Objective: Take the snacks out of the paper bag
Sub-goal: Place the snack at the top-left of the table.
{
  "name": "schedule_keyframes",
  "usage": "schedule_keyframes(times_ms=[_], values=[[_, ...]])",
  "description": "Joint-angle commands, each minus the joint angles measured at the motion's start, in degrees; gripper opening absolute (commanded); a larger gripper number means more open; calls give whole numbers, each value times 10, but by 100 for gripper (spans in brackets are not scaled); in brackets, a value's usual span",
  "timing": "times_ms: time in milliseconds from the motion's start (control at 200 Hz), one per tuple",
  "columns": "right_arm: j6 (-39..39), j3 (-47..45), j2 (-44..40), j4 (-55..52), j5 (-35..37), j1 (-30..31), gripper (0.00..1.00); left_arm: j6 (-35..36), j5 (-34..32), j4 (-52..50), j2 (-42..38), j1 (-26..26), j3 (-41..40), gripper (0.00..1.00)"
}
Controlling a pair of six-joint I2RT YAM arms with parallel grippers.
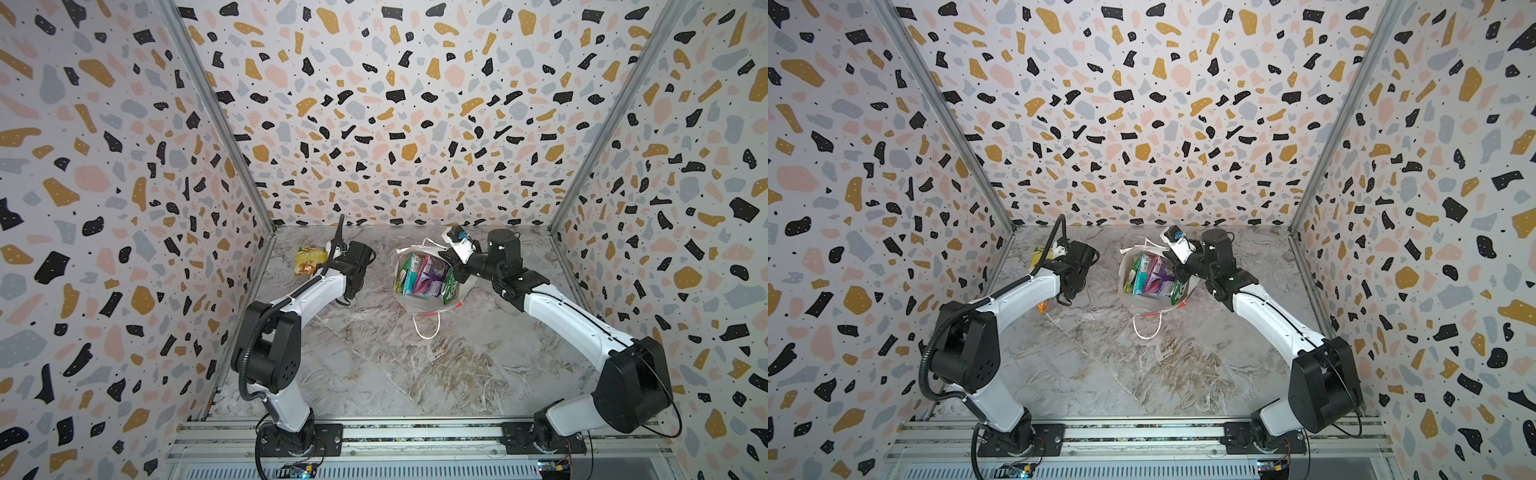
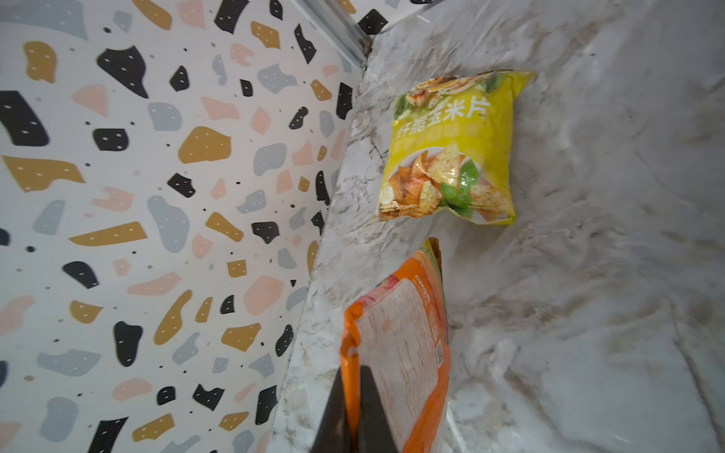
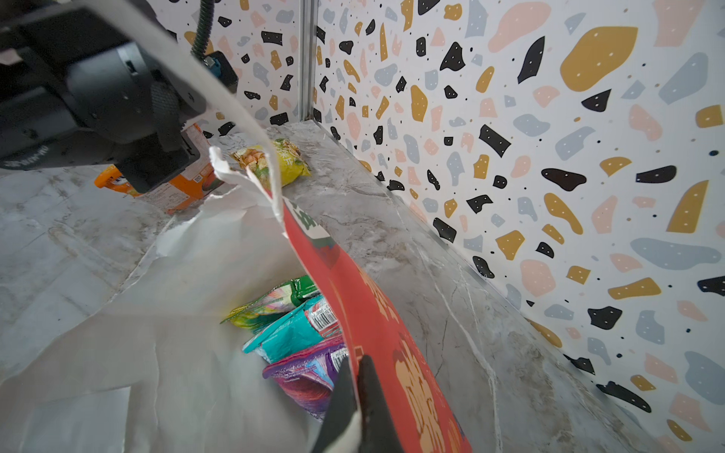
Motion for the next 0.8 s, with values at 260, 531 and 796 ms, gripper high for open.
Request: schedule_keyframes(times_ms=[260, 531, 796], values=[[5, 10, -10, 3, 17, -5, 0, 54, -56, 8, 87, 26, 12, 0], [4, 10, -11, 1, 21, -5, 0, 76, -11, 25, 115, -6, 21, 0], [6, 9, -14, 3, 17, -5, 0, 85, -1, 21, 67, -5, 17, 0]])
